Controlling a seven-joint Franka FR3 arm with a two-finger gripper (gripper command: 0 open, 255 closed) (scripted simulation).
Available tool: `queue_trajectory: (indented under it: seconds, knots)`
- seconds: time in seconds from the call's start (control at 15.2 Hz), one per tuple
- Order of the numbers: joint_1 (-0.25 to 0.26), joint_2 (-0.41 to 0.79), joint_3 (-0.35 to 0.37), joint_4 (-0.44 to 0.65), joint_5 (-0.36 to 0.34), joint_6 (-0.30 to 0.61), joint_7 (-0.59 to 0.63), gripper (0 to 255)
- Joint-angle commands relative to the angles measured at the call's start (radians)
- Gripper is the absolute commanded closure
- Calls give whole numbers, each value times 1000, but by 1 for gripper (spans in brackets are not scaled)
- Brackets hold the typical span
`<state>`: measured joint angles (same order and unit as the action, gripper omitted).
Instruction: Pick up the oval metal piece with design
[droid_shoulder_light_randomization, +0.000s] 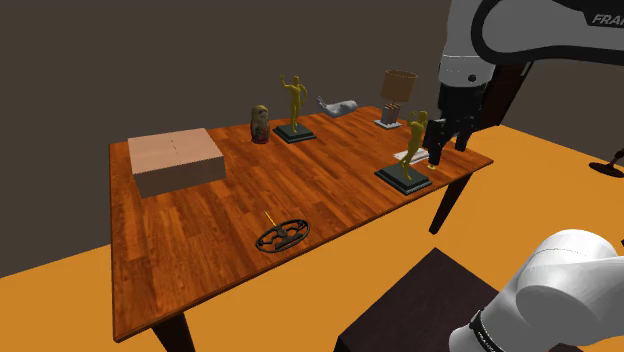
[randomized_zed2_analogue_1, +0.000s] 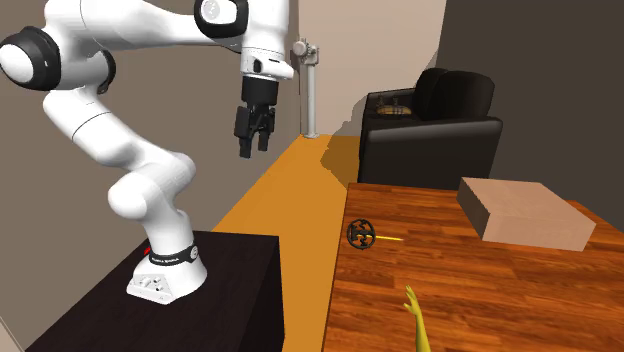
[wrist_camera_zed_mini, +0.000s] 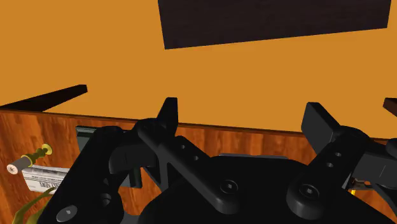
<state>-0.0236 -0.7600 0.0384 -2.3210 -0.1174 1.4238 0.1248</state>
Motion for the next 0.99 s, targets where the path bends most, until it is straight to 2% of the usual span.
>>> queue_trajectory:
  seconds: [0.0,0.46,0.92]
  knots:
    - [0,0,0,0,0,0,0,0]
    - [60,188,-28,-22,-17,228,-148,0]
    - [115,404,-35,10,-18,429,-291,0]
